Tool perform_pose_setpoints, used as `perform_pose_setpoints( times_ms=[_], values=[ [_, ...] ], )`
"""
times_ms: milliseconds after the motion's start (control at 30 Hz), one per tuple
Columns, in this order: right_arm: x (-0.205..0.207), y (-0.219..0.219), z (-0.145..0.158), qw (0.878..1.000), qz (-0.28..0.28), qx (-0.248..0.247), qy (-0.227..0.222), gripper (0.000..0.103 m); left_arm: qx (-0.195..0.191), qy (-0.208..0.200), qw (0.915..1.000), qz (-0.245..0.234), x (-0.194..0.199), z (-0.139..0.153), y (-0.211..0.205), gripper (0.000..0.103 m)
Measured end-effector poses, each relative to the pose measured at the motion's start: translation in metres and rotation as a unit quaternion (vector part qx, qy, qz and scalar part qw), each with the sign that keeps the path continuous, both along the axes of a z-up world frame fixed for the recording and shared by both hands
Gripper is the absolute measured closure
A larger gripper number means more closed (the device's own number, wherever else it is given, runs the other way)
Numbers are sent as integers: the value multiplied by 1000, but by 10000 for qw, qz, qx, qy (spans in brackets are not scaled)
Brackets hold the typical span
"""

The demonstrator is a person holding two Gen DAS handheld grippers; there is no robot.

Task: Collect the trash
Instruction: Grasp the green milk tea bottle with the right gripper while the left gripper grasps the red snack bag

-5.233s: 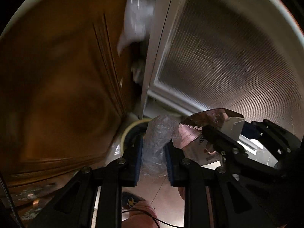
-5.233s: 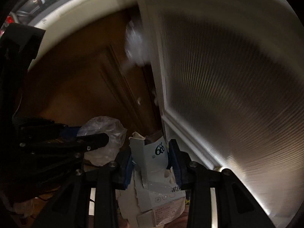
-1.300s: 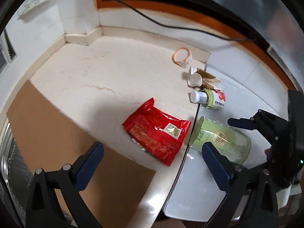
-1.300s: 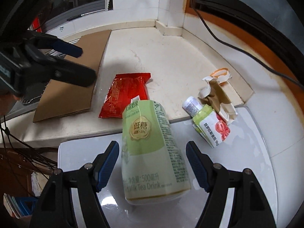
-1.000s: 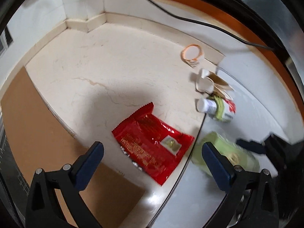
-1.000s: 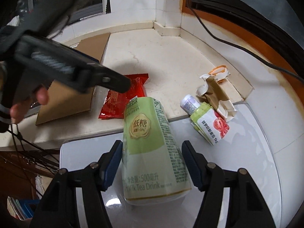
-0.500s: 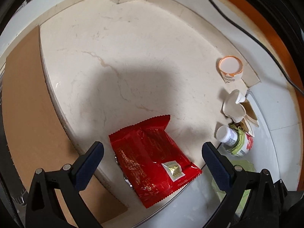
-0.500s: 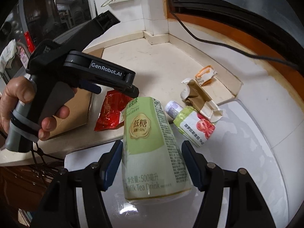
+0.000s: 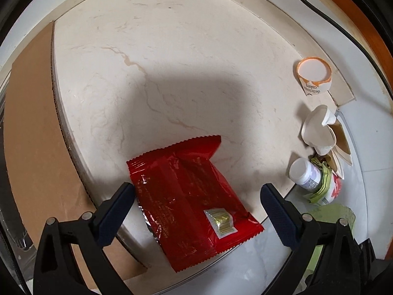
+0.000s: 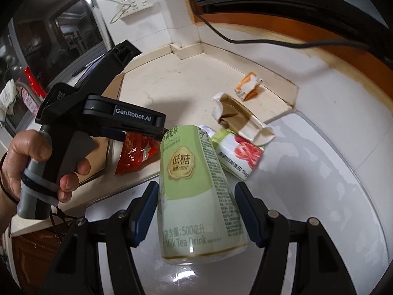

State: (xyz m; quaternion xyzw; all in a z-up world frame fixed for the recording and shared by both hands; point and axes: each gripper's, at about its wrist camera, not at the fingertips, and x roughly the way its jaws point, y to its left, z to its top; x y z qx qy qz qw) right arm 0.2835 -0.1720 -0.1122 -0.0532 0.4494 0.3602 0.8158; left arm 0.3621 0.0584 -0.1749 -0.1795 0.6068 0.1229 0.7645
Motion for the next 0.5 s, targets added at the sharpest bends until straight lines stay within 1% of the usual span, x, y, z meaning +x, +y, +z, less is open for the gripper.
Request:
perform_pose_setpoints(
  times_ms=[67,133,167,233,300,367,400,433,500],
  values=[
    [2,-5,-2,9999,-80,57,84,39,78,0,10000,-1,3,1,-5,9],
    [3,-9,-3,9998,-128,97,129,39,205,23,9998,-46,5,2,-11,18],
    [2,-11,-4,9997,-147,102,138,39,255,32,9996,-77,11,2,-14,21],
    [2,-13,-4,9997,-165,109,163,39,363,38,9993,-124,11,6,-17,35],
    [1,-17,-5,9995,-205,147,211,39,431,10,9988,-213,12,8,-23,39],
    [0,-19,-6,9993,-247,168,239,39,549,-45,9980,-310,10,10,-28,57],
    [-1,-20,-7,9992,-260,170,247,40,556,-121,9977,-369,9,13,-31,76],
    [-3,-20,-7,9992,-273,161,261,40,514,-146,9978,-397,8,14,-33,85],
    [-7,-19,-8,9992,-285,125,262,40,496,-231,9975,-447,3,18,-35,94]
  ],
)
